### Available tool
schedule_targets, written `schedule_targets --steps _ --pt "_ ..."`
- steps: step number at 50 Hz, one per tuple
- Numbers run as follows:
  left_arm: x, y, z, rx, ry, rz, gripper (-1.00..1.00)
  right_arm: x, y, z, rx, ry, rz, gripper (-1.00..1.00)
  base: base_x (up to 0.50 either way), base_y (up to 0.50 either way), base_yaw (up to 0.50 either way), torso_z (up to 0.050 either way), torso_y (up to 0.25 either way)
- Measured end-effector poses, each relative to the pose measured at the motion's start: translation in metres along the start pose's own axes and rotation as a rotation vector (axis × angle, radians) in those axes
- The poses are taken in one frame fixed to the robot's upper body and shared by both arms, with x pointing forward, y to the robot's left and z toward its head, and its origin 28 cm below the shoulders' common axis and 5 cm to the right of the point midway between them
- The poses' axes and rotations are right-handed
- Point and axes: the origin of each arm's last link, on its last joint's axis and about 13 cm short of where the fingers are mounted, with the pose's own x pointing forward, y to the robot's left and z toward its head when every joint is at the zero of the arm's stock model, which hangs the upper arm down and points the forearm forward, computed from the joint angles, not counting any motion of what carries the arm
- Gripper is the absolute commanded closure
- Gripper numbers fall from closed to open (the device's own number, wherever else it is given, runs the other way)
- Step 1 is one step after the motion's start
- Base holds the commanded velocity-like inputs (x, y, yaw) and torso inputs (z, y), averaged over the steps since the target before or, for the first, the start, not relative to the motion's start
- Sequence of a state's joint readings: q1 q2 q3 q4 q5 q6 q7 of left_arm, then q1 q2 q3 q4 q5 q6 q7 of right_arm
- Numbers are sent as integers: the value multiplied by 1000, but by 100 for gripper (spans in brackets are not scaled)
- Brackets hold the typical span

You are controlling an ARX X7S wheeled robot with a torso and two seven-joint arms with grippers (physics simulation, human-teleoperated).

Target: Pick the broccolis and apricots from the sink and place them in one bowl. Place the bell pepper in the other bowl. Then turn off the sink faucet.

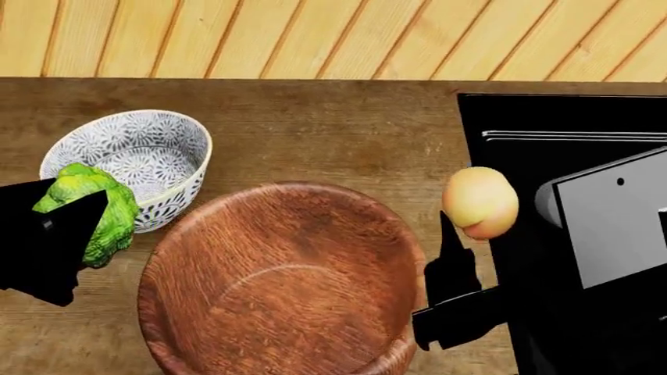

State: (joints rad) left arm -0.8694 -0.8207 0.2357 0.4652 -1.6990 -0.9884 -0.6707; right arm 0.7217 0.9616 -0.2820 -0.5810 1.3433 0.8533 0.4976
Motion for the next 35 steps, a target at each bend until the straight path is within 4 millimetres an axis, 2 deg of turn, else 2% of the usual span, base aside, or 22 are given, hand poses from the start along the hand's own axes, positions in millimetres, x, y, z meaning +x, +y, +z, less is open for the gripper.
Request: schedule_targets --steps 12,20,35 --pt "0 0 0 3 0 3 100 -4 -3 5 17 -6 -19 100 44 53 0 0 0" --pt "3 -7 13 23 3 -59 100 -7 -6 16 32 4 -15 100 0 0 0 0 1" --pt "34 -31 41 94 84 -276 100 -10 -7 26 43 29 1 100 0 0 0 0 0"
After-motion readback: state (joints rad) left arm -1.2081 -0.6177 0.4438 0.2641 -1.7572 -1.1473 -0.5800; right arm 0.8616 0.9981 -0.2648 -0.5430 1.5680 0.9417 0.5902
